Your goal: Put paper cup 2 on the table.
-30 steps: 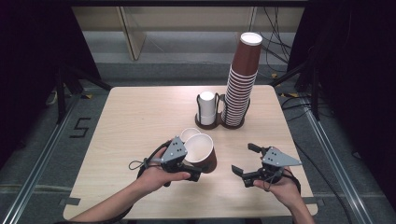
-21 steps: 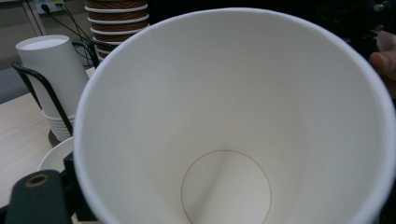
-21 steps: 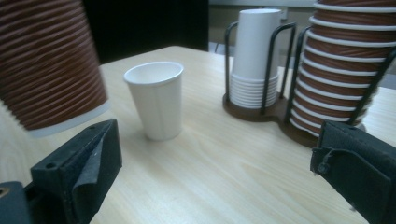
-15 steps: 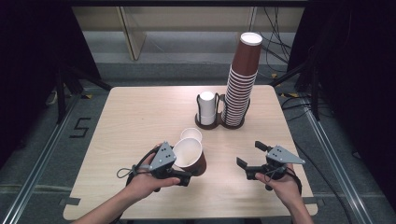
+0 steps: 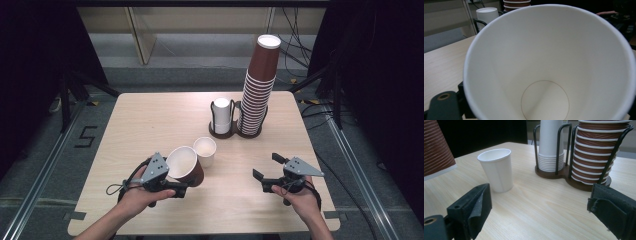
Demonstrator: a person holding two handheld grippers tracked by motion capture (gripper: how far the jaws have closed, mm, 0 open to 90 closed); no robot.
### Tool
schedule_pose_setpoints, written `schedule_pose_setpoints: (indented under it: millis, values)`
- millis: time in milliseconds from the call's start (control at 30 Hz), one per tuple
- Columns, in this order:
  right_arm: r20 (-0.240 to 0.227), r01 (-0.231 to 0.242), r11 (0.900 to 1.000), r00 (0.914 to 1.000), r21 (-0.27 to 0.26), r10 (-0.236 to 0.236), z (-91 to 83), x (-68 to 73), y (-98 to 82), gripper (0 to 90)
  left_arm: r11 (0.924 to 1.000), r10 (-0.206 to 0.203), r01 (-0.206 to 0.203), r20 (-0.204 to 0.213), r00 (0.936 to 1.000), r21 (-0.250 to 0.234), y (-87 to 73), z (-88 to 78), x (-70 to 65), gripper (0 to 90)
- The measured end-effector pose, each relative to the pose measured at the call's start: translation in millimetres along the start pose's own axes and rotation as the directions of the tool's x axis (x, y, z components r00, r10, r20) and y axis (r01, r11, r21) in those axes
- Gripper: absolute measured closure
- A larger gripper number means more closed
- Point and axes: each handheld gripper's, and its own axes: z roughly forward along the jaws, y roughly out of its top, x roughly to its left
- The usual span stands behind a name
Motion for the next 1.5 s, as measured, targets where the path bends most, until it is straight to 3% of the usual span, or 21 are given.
schedule_pose_setpoints:
  millis: [133, 167, 233, 267, 333, 367, 500, 633, 967, 1000, 1033, 1100, 1133, 1400, 1500]
  values:
    - [0.015, -0.007, 1.000, 0.9999, -0.006, 0.007, 0.5, -0.5, 0.0, 6.3, 1.0000, -0.007, 0.007, -0.016, 0.9998, 0.003, -3.2, -6.2, 3.2, 12.8]
    - [0.037, 0.011, 1.000, 0.9992, -0.003, -0.010, -0.6, -1.4, 0.0, 6.7, 1.0000, -0.008, 0.008, -0.021, 0.9998, 0.006, -4.0, -7.7, 3.9, 12.8]
    - [0.038, -0.006, 1.000, 0.9993, -0.006, 0.007, -0.3, -1.3, -1.0, 7.1, 1.0000, -0.004, 0.004, -0.031, 0.9995, 0.007, -6.1, -10.2, 5.5, 12.8]
    - [0.035, 0.010, 1.000, 0.9993, 0.000, -0.010, -0.6, -2.8, -1.5, 7.2, 1.0000, -0.005, 0.005, -0.034, 0.9994, 0.008, -7.3, -11.3, 6.2, 12.8]
    - [0.022, -0.023, 1.000, 0.9995, 0.004, 0.022, 0.0, -0.9, -2.7, 7.5, 0.9999, -0.008, 0.009, -0.043, 0.9991, 0.009, -10.1, -13.0, 7.8, 12.8]
    - [0.024, -0.001, 1.000, 0.9997, 0.006, 0.001, 0.3, -2.3, -2.7, 7.5, 0.9999, -0.010, 0.010, -0.047, 0.9988, 0.011, -11.3, -13.7, 9.0, 12.8]
    - [0.026, 0.006, 1.000, 0.9996, -0.001, -0.006, 0.4, -2.8, -2.1, 7.6, 0.9998, -0.018, 0.019, -0.063, 0.9979, 0.011, -15.7, -16.7, 13.8, 12.8]
    - [0.040, -0.025, 1.000, 0.9989, 0.006, 0.025, -0.5, -1.3, -2.3, 7.7, 0.9997, -0.025, 0.025, -0.078, 0.9966, 0.000, -19.4, -17.9, 17.7, 12.8]
    - [0.047, -0.021, 1.000, 0.9987, 0.004, 0.021, -1.7, -4.4, -2.3, 7.8, 0.9999, -0.011, 0.011, -0.168, 0.9857, 0.002, -26.2, -15.5, 32.4, 12.7]
    - [0.067, -0.005, 1.000, 0.9978, -0.011, 0.006, -1.7, -5.5, -2.5, 7.8, 0.9998, -0.017, 0.017, -0.179, 0.9836, 0.000, -27.3, -14.6, 33.4, 12.7]
    - [0.059, -0.045, 0.999, 0.9973, 0.001, 0.045, -1.8, -3.0, -3.0, 7.8, 0.9999, -0.012, 0.012, -0.187, 0.9823, -0.001, -28.3, -13.2, 35.2, 12.7]
    - [0.069, 0.007, 1.000, 0.9976, -0.016, -0.006, -0.4, -7.1, -3.5, 7.8, 0.9998, -0.016, 0.018, -0.199, 0.9798, 0.006, -30.5, -10.9, 38.0, 12.7]
    - [0.067, -0.020, 1.000, 0.9975, -0.011, 0.020, -0.5, -5.4, -3.7, 7.8, 0.9996, -0.024, 0.026, -0.208, 0.9778, 0.006, -31.8, -9.3, 38.9, 12.7]
    - [0.076, -0.019, 1.000, 0.9969, -0.005, 0.020, -1.5, -6.7, -3.5, 7.8, 0.9993, -0.019, 0.026, -0.256, 0.9664, 0.026, -34.8, 4.2, 47.2, 12.6]
    - [0.080, -0.016, 1.000, 0.9967, 0.000, 0.016, -2.9, -7.8, -3.3, 7.8, 0.9988, -0.026, 0.037, -0.286, 0.9580, 0.033, -35.9, 8.9, 49.9, 12.6]
